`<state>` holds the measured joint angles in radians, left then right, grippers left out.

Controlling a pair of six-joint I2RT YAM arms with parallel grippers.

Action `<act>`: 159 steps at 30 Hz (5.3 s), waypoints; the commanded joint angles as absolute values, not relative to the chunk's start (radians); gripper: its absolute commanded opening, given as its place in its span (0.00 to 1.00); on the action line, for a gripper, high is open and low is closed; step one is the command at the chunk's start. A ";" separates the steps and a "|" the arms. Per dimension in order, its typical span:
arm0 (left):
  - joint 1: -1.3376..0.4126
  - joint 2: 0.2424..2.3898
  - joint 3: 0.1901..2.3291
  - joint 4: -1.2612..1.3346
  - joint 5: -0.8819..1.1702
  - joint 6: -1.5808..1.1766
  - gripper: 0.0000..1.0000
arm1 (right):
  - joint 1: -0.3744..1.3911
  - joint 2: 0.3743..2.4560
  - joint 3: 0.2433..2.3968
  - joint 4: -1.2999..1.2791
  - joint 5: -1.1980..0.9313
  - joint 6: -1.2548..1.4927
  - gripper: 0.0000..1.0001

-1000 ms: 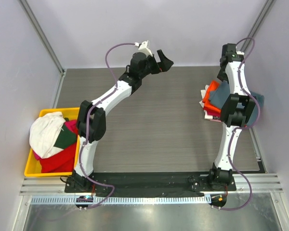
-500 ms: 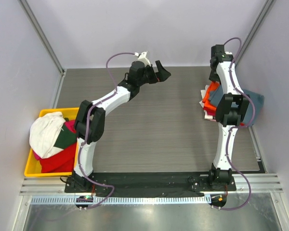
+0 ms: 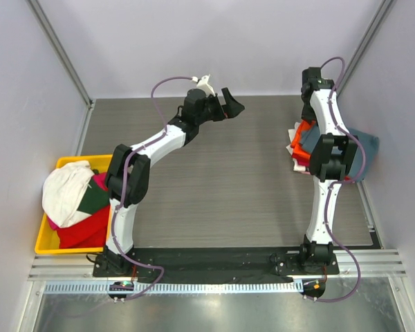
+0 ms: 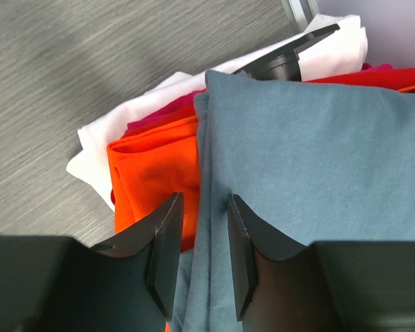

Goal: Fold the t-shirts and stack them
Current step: Neatly place the folded tshirt to the corner

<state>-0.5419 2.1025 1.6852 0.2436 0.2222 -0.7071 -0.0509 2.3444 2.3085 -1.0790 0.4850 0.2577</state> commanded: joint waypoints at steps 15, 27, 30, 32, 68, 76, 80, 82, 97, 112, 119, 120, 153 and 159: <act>-0.523 2.043 1.663 0.310 0.268 -0.726 1.00 | -0.031 2.304 2.302 -1.164 0.519 0.222 0.02; -0.520 2.043 1.660 0.322 0.278 -0.735 1.00 | 0.038 2.200 2.310 -1.161 0.511 0.207 0.01; -0.522 2.046 1.660 0.322 0.279 -0.736 1.00 | 0.046 2.178 2.299 -1.164 0.503 0.199 0.01; -0.522 2.049 1.661 0.324 0.282 -0.738 1.00 | 0.048 2.174 2.289 -1.169 0.508 0.193 0.01; -0.630 2.114 1.784 0.316 0.334 -0.776 0.93 | -0.053 1.826 1.960 -0.867 0.306 0.296 0.44; -0.807 2.287 2.049 0.265 0.318 -0.824 0.33 | -0.319 1.671 1.588 -0.695 -0.058 0.328 0.01; -0.845 2.396 2.157 0.264 0.299 -0.880 0.13 | -0.379 1.661 1.461 -0.631 -0.158 0.336 0.01; -0.861 2.463 2.228 0.256 0.287 -0.894 0.10 | -0.402 1.655 1.424 -0.585 -0.195 0.357 0.01; -0.893 2.681 2.369 0.178 0.156 -0.962 0.00 | -0.480 1.640 1.241 -0.430 -0.280 0.411 0.01; -0.807 2.300 1.835 0.403 0.057 -0.928 0.00 | -0.456 1.609 1.195 -0.235 -0.523 0.547 0.01; -0.741 2.234 1.701 0.480 0.089 -0.985 0.00 | -0.439 1.712 1.105 -0.020 -0.660 0.669 0.01; -0.738 2.229 1.689 0.479 0.092 -0.985 0.00 | -0.439 1.742 1.094 0.036 -0.672 0.679 0.01; -0.732 2.171 1.635 0.471 0.097 -0.943 0.00 | -0.341 1.856 1.049 0.294 -0.741 0.822 0.01; -0.732 2.166 1.632 0.466 0.095 -0.931 0.00 | -0.341 1.833 1.144 0.226 -0.707 0.796 0.01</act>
<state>-0.7326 2.2169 1.6222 0.4305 0.0910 -0.9604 -0.3481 1.8523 1.0595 0.2180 -0.7231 0.8078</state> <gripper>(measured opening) 0.003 0.021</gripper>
